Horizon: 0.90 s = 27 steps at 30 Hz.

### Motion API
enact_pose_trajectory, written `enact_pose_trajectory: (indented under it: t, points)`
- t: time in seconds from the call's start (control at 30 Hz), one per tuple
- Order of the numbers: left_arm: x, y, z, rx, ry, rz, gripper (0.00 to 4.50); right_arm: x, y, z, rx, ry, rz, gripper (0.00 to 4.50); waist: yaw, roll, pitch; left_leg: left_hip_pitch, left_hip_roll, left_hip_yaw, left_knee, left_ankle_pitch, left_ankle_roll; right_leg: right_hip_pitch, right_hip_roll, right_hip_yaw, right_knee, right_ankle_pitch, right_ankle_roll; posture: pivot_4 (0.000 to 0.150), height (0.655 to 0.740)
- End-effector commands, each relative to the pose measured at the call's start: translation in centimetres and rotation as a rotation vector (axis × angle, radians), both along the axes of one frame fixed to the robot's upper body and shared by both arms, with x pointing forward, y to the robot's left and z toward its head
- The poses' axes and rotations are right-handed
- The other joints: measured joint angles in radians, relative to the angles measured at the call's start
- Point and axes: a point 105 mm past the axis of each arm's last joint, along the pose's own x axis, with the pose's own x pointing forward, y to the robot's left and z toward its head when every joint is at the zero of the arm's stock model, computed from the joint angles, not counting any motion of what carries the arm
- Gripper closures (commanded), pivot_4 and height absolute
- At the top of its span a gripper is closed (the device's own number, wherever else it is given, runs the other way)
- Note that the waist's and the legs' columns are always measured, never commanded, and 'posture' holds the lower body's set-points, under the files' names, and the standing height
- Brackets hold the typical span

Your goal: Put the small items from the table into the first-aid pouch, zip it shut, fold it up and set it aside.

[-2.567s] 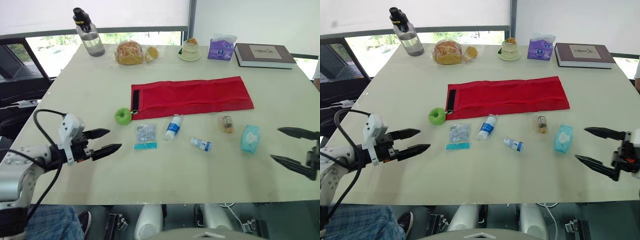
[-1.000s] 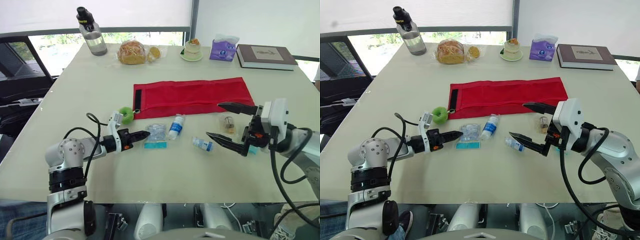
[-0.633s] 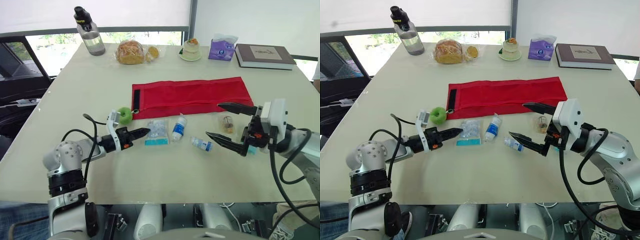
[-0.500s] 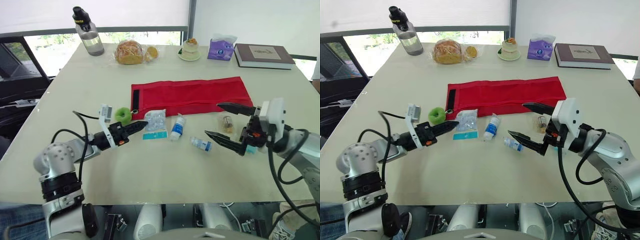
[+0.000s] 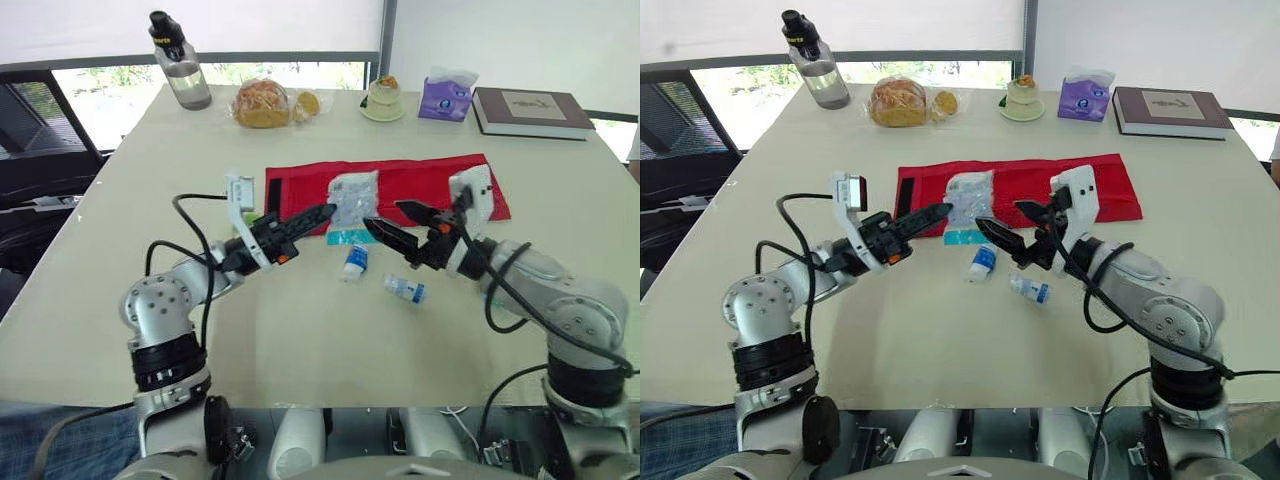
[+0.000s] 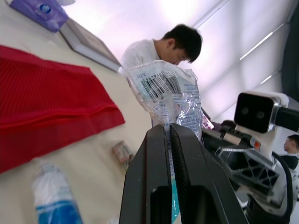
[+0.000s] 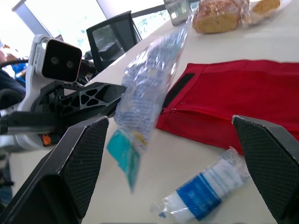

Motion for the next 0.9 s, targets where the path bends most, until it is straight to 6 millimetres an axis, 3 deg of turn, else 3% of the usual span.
enact_pose_trajectory:
  t: [0.03, 0.13, 0.27, 0.3, 0.4, 0.47, 0.53, 0.9]
  points:
    - [0.4, -1.0, 1.3, -0.027, -0.055, 0.010, 4.40, -0.1, 0.4, 1.4, 0.073, 0.012, -0.019, 0.00, -0.002, 0.000, 0.000, -0.003, 0.000, -0.001, 0.000, 0.000, 0.000, -0.002, 0.000, 0.000, 0.000, 0.000, 0.000, 0.150, 0.7400]
    - [0.5, -1.5, 1.3, -0.035, -0.055, 0.006, 4.40, -0.2, 0.7, 1.8, 0.113, 0.032, -0.028, 0.00, -0.008, 0.000, 0.000, -0.010, -0.001, -0.003, 0.002, 0.000, 0.000, -0.007, 0.003, 0.000, 0.001, 0.001, 0.001, 0.150, 0.7400]
    - [0.3, -1.9, 0.9, -0.025, -0.052, -0.006, 4.50, -0.2, 0.6, 2.0, 0.125, 0.044, -0.046, 1.06, -0.020, 0.000, 0.000, -0.011, -0.001, -0.005, 0.002, 0.000, 0.000, -0.007, 0.003, -0.001, 0.000, 0.001, 0.001, 0.150, 0.7400]
    - [0.3, -1.9, 0.8, -0.019, -0.053, -0.008, 4.50, -0.2, 0.5, 2.0, 0.127, 0.047, -0.049, 1.75, -0.022, 0.000, 0.000, -0.010, -0.001, -0.005, 0.002, 0.000, 0.000, -0.007, 0.003, 0.000, 0.000, 0.001, 0.002, 0.150, 0.7400]
    - [0.3, -2.0, 0.8, -0.015, -0.057, -0.011, 4.50, -0.1, 0.5, 2.1, 0.133, 0.055, -0.055, 3.23, -0.024, 0.000, 0.000, -0.010, -0.001, -0.005, 0.002, 0.000, 0.000, -0.007, 0.004, 0.000, 0.001, 0.001, 0.002, 0.150, 0.7400]
    - [0.3, -2.1, 0.8, -0.014, -0.059, -0.012, 4.50, -0.1, 0.4, 2.1, 0.133, 0.059, -0.057, 3.99, -0.026, 0.000, 0.000, -0.010, -0.001, -0.005, 0.002, 0.000, 0.000, -0.007, 0.004, 0.000, 0.001, 0.001, 0.002, 0.150, 0.7400]
    - [0.2, -2.0, 0.6, -0.004, -0.061, -0.016, 4.50, 0.0, 0.3, 2.0, 0.136, 0.068, -0.062, 4.48, -0.026, 0.000, 0.000, -0.010, -0.001, -0.006, 0.002, 0.000, 0.000, -0.007, 0.004, -0.001, 0.001, 0.001, 0.002, 0.150, 0.7400]
    - [-0.3, -1.6, 0.2, 0.019, -0.068, -0.003, 4.50, 0.2, -0.1, 0.7, 0.113, 0.111, -0.087, 4.48, -0.025, 0.000, 0.000, -0.010, -0.001, -0.006, 0.002, 0.000, 0.000, -0.007, 0.004, 0.000, 0.000, 0.001, 0.002, 0.150, 0.7400]
